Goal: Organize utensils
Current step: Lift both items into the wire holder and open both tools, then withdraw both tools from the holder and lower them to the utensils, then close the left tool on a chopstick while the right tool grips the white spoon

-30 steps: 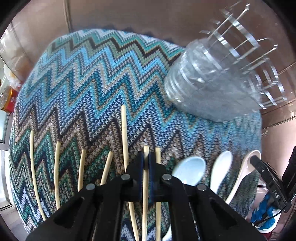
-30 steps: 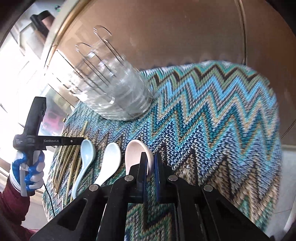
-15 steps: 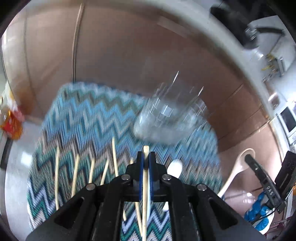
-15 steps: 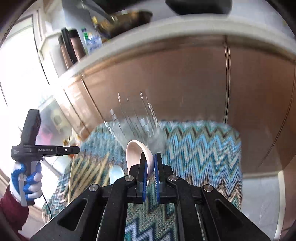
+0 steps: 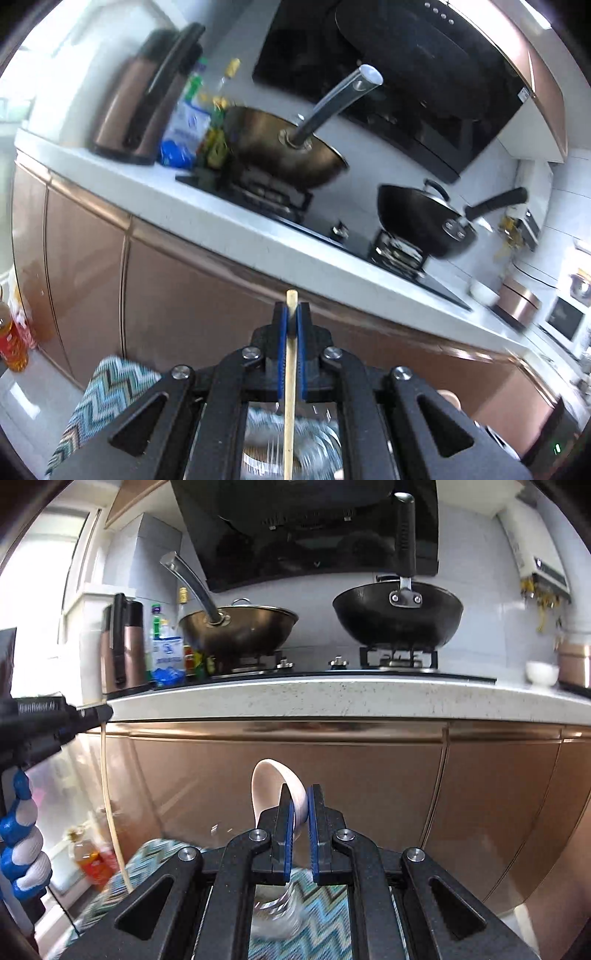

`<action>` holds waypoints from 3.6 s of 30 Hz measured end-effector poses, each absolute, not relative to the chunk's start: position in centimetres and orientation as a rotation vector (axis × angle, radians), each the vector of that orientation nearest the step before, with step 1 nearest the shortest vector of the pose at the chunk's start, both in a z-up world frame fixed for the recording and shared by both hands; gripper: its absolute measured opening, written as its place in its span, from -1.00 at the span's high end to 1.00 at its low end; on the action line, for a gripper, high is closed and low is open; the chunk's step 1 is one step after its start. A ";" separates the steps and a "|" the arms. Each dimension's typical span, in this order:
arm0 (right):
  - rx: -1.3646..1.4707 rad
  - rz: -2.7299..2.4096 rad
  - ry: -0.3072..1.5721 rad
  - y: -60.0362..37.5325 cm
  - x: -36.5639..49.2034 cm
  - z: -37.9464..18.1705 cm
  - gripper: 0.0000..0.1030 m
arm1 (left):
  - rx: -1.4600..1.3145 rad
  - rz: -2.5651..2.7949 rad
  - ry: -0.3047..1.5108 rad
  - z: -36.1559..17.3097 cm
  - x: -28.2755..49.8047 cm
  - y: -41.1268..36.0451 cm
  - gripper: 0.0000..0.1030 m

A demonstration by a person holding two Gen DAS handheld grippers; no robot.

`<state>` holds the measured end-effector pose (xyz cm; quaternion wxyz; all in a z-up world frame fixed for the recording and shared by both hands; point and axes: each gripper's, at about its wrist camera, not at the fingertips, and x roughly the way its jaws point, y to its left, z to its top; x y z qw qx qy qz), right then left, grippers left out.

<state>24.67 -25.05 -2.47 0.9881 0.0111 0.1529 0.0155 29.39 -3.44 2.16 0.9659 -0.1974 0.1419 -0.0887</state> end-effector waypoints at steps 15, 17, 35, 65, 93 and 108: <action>-0.073 -0.008 0.315 -22.4 29.5 -11.3 0.78 | -0.299 -0.047 0.181 -7.8 34.0 -7.3 0.87; -0.068 -0.008 0.318 -22.4 29.4 -11.8 0.47 | -0.291 -0.052 0.186 -8.1 33.8 -7.0 0.74; 0.028 -0.027 0.187 -23.9 18.1 -1.6 0.28 | -0.168 -0.004 0.065 3.7 20.2 -0.7 0.32; 0.141 0.029 0.308 -26.0 6.4 -1.4 0.27 | -0.061 -0.098 0.696 -5.2 13.1 6.2 0.31; 0.339 0.352 0.984 -26.7 22.7 -23.0 0.42 | -0.039 -0.194 1.274 -23.0 27.0 1.8 0.41; 0.282 0.403 1.060 -24.7 26.7 -25.5 0.60 | -0.019 -0.204 1.339 -24.7 28.7 2.2 0.66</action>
